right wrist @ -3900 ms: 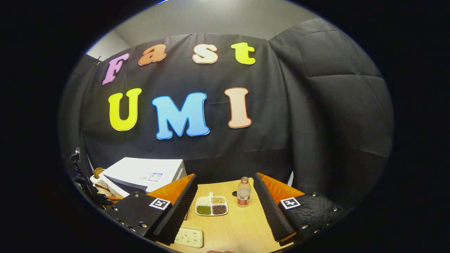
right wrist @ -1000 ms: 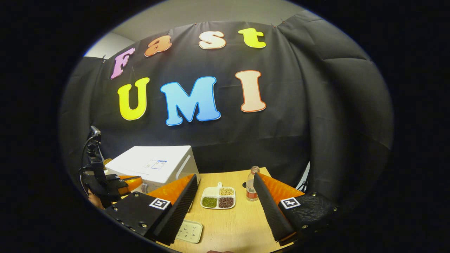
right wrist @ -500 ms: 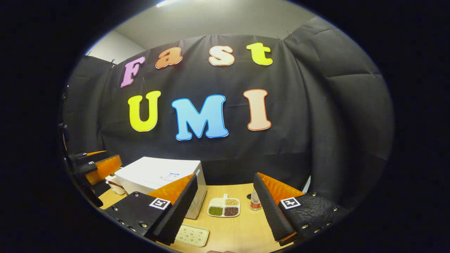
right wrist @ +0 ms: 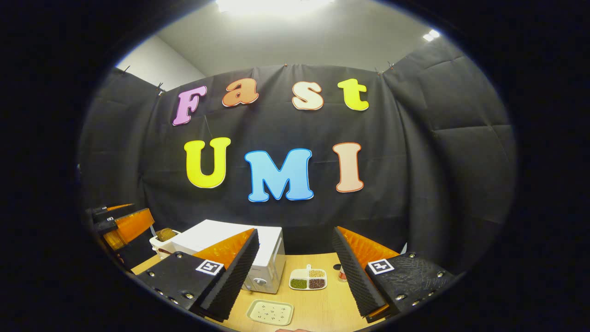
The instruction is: Open the microwave oven with the left hand, put the food in, and close the microwave oven.
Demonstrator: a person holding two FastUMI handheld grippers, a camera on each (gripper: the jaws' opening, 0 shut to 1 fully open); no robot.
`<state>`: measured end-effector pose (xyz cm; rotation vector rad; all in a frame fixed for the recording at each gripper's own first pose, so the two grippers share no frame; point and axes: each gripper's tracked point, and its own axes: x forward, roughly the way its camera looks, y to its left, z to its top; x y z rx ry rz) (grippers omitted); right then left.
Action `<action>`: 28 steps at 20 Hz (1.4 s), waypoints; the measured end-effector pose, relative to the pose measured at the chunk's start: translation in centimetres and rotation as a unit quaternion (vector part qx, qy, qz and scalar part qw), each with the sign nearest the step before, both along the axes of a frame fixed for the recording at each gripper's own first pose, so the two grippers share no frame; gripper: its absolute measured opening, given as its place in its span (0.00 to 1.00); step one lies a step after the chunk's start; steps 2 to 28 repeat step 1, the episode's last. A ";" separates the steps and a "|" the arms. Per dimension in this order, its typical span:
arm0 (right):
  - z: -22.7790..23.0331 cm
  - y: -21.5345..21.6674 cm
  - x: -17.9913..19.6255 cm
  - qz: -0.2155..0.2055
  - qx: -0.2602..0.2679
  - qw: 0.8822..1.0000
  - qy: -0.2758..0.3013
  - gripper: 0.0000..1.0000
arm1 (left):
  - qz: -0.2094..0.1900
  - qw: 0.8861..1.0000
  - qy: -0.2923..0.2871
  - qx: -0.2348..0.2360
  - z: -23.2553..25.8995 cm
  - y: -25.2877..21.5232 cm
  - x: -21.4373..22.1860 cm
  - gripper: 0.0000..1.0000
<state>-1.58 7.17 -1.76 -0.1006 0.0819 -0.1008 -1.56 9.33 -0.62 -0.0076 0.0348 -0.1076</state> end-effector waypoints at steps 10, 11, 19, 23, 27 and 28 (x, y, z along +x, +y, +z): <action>-0.3 0.8 -0.5 0.000 0.002 1.000 0.003 0.98 | -0.005 1.000 0.000 0.004 0.0 0.2 -0.4 0.95; -0.3 0.8 -0.5 0.000 0.002 1.000 0.003 0.98 | -0.005 1.000 0.000 0.004 0.0 0.2 -0.4 0.95; -0.3 0.8 -0.5 0.000 0.002 1.000 0.003 0.98 | -0.005 1.000 0.000 0.004 0.0 0.2 -0.4 0.95; -0.3 0.8 -0.5 0.000 0.002 1.000 0.003 0.98 | -0.005 1.000 0.000 0.004 0.0 0.2 -0.4 0.95; -0.3 0.8 -0.5 0.000 0.002 1.000 0.003 0.98 | -0.005 1.000 0.000 0.004 0.0 0.2 -0.4 0.95; -0.3 0.8 -0.5 0.000 0.002 1.000 0.003 0.98 | -0.005 1.000 0.000 0.004 0.0 0.2 -0.4 0.95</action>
